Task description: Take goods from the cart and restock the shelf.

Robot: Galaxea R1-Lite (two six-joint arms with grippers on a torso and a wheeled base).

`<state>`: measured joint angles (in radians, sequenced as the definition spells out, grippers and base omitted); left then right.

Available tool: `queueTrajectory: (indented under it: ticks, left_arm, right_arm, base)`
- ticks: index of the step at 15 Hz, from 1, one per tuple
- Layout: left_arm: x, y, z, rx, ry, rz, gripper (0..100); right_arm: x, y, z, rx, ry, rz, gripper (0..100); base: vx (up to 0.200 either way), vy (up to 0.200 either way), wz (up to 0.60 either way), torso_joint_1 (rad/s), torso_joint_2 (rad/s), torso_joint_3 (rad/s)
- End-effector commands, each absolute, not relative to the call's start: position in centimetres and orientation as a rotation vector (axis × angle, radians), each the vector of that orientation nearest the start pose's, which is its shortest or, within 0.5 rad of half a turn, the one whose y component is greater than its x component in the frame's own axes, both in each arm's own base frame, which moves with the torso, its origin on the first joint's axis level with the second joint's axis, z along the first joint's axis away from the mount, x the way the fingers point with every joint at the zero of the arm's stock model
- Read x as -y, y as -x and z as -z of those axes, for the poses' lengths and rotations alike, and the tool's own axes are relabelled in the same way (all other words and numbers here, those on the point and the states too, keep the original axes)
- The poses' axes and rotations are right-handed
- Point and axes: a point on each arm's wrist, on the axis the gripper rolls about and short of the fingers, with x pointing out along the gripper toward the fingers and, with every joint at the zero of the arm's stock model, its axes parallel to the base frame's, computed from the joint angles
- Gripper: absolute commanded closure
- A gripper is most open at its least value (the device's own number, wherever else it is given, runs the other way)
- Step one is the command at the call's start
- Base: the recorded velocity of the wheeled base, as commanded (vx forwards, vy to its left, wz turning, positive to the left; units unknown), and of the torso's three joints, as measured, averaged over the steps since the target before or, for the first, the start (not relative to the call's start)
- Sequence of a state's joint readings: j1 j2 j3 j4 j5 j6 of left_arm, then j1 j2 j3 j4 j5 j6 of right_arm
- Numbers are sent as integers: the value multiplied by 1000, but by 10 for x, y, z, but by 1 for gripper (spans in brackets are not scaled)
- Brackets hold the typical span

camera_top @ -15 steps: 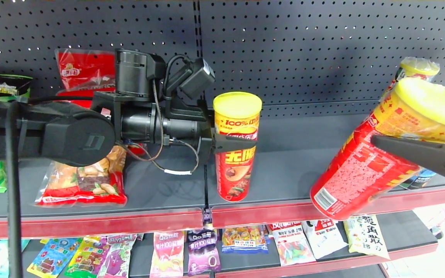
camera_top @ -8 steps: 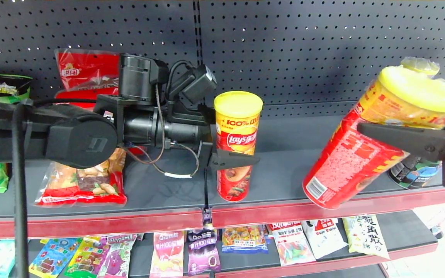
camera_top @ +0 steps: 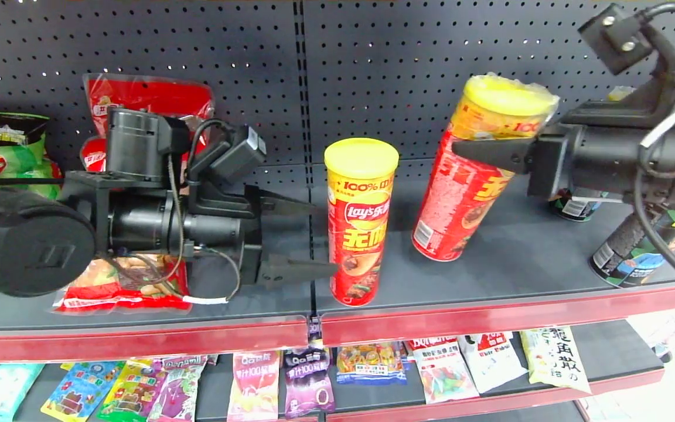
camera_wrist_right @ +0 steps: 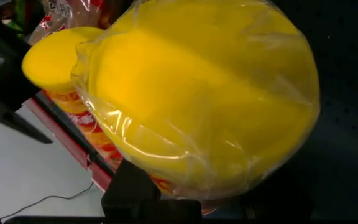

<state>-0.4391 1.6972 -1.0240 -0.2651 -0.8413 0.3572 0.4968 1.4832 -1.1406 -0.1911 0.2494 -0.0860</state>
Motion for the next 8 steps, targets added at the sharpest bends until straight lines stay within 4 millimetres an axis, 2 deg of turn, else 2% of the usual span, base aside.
queueTrajectory:
  ticks: [1,6,8]
  left_arm:
    - [124,-253,-213,-197,-211,1281,0]
    - [94,-241,-211,-213,-204,1177,0]
    - [91,-237,-211,-214,-210,1145,0]
  right_arm:
    - [-153,-274,-281,-177,107,-747,100]
    - [-180,-321,-283,-157,111,-711,100]
    - [-192,-329,-285,-164,115,-719,100]
  base:
    - [0,0,0,0,0,0]
    - [0,0,0,0,0,0]
    - [0,0,0,0,0,0]
